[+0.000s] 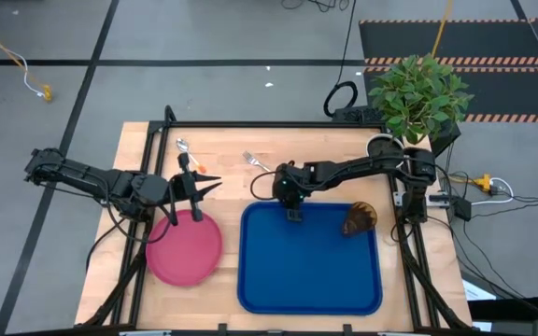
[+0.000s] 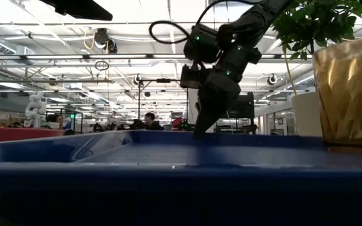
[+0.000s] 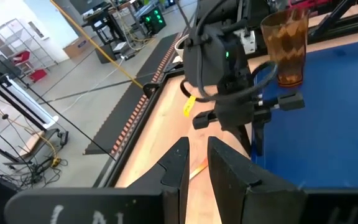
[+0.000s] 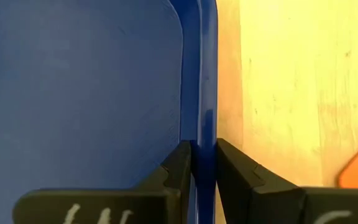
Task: Pick and place plate/cup/fork/spoon on tray
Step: Move the blue tray to the center of the table
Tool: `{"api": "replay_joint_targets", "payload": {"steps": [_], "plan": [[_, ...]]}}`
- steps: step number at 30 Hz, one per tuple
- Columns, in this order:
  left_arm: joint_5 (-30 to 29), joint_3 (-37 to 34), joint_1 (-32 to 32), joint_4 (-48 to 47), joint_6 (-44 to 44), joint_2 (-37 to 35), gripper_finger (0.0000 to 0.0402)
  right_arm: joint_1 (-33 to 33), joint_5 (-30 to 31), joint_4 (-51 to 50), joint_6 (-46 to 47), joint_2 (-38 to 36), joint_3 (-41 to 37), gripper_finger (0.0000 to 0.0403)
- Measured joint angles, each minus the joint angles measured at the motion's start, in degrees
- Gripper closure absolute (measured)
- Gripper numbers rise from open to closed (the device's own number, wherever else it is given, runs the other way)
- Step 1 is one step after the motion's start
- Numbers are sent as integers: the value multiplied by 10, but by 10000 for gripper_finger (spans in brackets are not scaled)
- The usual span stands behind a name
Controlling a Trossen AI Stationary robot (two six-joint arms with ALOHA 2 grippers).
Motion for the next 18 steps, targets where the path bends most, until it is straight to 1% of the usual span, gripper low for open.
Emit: {"api": "replay_joint_targets", "payload": {"steps": [7, 12, 18], "plan": [[0, 0, 1, 1, 3, 0, 339, -8, -34, 46, -5, 40, 4, 355], [0, 0, 4, 1, 3, 0, 339, -13, -36, 67, -18, 53, 16, 355], [0, 0, 5, 1, 5, 0, 339, -30, -28, 64, -34, 55, 30, 355]]}}
